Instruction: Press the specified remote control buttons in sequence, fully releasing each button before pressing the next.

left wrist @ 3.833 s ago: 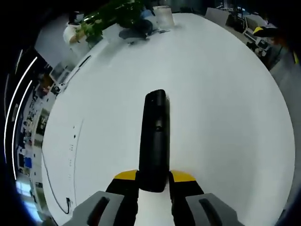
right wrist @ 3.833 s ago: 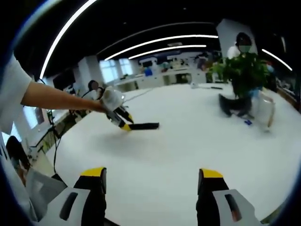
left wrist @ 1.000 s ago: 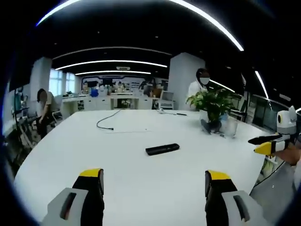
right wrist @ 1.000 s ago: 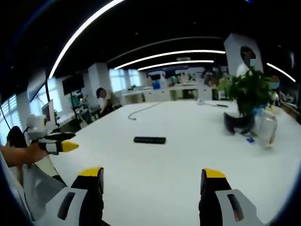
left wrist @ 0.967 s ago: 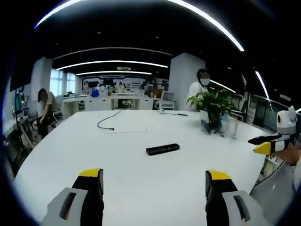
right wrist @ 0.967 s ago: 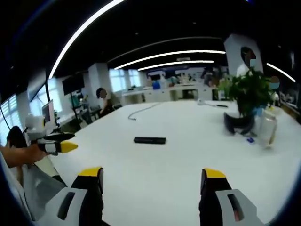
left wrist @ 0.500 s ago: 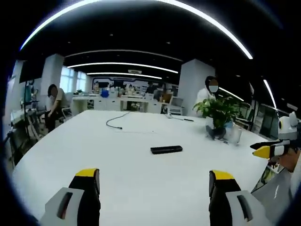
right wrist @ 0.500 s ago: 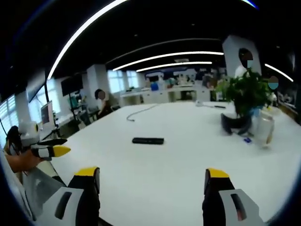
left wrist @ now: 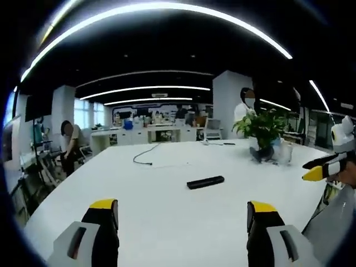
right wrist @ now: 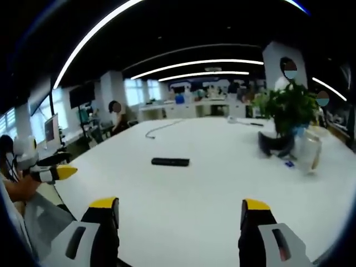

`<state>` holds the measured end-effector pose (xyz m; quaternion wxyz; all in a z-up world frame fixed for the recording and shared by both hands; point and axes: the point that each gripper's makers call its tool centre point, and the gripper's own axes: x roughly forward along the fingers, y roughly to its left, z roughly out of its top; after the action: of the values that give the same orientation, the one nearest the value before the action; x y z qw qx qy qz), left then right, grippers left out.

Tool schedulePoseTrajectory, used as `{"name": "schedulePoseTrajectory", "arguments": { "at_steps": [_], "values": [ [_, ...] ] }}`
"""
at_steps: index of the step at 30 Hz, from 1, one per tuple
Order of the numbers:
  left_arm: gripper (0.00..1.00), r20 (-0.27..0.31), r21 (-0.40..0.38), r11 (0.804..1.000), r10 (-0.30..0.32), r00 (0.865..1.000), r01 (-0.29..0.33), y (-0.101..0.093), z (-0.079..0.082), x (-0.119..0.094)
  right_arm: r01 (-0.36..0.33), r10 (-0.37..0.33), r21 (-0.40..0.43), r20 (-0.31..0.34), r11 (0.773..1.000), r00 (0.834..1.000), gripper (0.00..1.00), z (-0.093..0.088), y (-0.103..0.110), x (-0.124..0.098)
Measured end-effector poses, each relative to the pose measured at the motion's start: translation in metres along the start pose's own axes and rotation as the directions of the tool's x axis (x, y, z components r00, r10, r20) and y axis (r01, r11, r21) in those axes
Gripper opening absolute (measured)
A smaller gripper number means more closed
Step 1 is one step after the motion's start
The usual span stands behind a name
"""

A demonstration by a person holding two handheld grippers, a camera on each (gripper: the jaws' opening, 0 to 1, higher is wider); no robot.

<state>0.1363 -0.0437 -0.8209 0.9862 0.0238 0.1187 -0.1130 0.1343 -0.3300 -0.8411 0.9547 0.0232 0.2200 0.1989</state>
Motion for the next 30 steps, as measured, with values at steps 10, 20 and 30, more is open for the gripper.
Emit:
{"name": "schedulePoseTrajectory", "arguments": {
  "at_steps": [10,20,30],
  "values": [
    [0.96,-0.03,0.015,1.0,-0.01,0.999,0.01,-0.003,-0.004,-0.001,-0.012,0.012,0.018,-0.019,1.0,1.0,0.89,-0.004,0.0,0.001],
    [0.96,-0.03,-0.046,0.998,0.05,0.998,-0.051,0.011,-0.002,-0.005,-0.026,0.026,0.018,-0.028,1.0,0.999,0.89,-0.005,0.003,0.002],
    [0.93,-0.018,-0.057,0.994,0.087,0.996,-0.088,0.019,0.001,-0.008,-0.034,0.035,0.014,-0.03,0.999,0.999,0.88,-0.006,0.005,0.002]
  ]
}}
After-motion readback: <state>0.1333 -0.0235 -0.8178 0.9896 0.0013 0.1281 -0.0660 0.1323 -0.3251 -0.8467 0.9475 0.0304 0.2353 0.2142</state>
